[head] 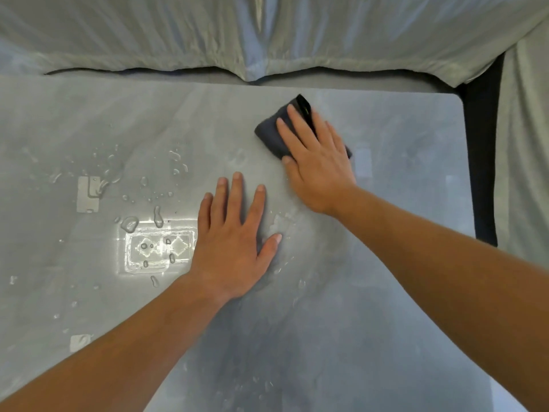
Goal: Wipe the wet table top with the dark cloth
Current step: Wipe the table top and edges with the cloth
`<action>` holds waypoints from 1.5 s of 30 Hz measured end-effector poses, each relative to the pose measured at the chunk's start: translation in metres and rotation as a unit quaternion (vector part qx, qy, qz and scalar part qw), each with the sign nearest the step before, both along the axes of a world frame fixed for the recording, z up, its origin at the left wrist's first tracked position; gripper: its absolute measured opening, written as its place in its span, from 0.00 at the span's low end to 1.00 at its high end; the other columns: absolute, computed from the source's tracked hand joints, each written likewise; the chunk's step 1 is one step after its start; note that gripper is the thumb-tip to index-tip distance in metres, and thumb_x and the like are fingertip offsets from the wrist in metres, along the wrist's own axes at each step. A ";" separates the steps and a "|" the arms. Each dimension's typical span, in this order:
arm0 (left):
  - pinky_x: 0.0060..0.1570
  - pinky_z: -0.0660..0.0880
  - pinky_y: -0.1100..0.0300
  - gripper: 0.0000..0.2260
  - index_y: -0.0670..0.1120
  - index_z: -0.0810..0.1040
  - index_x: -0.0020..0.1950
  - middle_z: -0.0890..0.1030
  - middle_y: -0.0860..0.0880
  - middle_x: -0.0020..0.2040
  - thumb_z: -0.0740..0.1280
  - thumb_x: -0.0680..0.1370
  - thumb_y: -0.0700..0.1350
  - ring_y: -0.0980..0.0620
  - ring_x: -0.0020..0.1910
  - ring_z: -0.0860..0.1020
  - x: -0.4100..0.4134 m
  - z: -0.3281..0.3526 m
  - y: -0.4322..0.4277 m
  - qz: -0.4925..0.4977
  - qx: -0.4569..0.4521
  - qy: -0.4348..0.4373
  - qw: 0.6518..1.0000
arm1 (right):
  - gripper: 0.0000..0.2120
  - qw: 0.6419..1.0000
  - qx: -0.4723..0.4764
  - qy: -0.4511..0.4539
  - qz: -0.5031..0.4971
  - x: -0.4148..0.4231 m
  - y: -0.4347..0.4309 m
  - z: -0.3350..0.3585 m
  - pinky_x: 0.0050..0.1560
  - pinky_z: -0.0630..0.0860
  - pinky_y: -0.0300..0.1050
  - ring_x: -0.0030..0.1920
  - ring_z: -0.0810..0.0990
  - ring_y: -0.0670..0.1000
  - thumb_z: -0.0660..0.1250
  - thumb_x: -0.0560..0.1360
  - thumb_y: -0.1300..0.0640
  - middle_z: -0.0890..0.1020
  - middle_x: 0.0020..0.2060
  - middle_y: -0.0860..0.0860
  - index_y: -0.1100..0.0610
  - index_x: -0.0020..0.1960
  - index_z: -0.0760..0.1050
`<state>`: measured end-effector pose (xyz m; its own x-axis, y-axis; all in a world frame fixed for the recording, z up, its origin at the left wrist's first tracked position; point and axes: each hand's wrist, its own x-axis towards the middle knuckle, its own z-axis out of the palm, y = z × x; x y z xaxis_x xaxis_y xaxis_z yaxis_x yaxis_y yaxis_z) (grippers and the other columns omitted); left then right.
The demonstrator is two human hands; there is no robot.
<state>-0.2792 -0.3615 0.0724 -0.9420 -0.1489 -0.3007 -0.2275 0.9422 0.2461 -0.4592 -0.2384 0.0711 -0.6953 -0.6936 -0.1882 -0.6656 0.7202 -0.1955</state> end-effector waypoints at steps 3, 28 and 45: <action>0.78 0.40 0.43 0.35 0.51 0.44 0.83 0.40 0.41 0.82 0.43 0.80 0.67 0.40 0.80 0.38 0.000 -0.001 -0.001 0.001 0.009 0.005 1.000 | 0.28 1.000 0.004 -0.005 -0.024 -0.030 0.003 0.001 0.79 0.46 0.56 0.81 0.46 0.57 0.50 0.83 0.48 0.49 0.82 0.48 0.49 0.82 0.51; 0.78 0.43 0.42 0.34 0.45 0.45 0.83 0.41 0.41 0.82 0.47 0.82 0.63 0.42 0.80 0.37 0.043 -0.003 -0.010 -0.021 0.015 0.014 1.000 | 0.28 0.997 0.016 -0.008 0.071 0.056 0.036 0.000 0.79 0.45 0.57 0.81 0.47 0.57 0.50 0.82 0.47 0.51 0.82 0.48 0.48 0.81 0.53; 0.78 0.40 0.44 0.34 0.45 0.48 0.82 0.41 0.39 0.82 0.45 0.82 0.63 0.43 0.80 0.36 0.059 0.008 -0.008 -0.020 0.042 0.003 0.999 | 0.28 0.988 -0.008 -0.005 -0.155 0.051 0.043 -0.002 0.79 0.42 0.56 0.81 0.46 0.56 0.51 0.82 0.45 0.50 0.82 0.48 0.46 0.81 0.51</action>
<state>-0.2198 -0.3692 0.0802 -0.9484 -0.0849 -0.3054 -0.1881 0.9262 0.3267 -0.4077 -0.1956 0.0695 -0.8731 -0.4500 -0.1877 -0.4109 0.8863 -0.2136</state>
